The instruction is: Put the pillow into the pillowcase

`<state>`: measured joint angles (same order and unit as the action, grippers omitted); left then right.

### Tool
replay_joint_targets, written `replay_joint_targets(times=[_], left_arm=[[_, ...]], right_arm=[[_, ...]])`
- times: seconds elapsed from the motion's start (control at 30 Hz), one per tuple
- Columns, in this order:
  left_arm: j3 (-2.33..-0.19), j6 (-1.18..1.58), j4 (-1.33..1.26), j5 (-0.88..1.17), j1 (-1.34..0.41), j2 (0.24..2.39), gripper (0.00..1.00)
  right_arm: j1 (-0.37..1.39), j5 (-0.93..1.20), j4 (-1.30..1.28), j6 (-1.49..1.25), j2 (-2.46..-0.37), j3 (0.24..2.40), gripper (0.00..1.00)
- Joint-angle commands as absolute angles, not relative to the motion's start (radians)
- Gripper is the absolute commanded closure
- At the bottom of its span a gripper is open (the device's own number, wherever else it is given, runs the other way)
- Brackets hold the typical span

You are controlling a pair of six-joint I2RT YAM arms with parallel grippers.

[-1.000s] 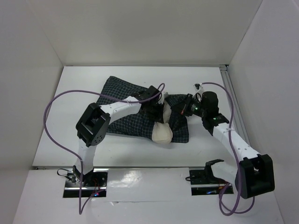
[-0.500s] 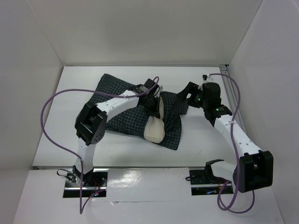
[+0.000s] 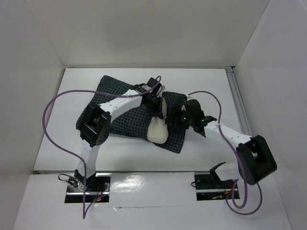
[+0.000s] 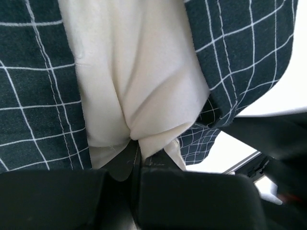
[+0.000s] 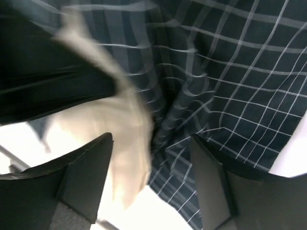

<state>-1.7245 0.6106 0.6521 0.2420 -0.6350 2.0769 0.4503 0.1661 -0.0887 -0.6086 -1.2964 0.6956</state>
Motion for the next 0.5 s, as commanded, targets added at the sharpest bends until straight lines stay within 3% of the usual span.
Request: replay_joint_targets(times=[0.0, 0.1, 0.43, 0.47], left_arm=[[-1.755, 0.626, 0.664, 0.238, -0.614, 2.092, 1.0], [-1.755, 0.626, 0.664, 0.238, -0.604, 2.083, 1.0], [-1.736, 0.617, 0.664, 0.284, -0.595, 2.063, 1.0], [-1.736, 0.617, 0.664, 0.284, -0.595, 2.063, 1.0]], right_arm=[[0.472, 0.123, -0.015, -0.627, -1.403, 0.751, 0.29], [0.495, 0.051, -0.002, -0.638, -1.485, 0.79, 0.42], [0.52, -0.09, 0.089, -0.704, -1.585, 0.776, 0.63], [0.52, -0.091, 0.089, -0.695, -1.585, 0.785, 0.77]])
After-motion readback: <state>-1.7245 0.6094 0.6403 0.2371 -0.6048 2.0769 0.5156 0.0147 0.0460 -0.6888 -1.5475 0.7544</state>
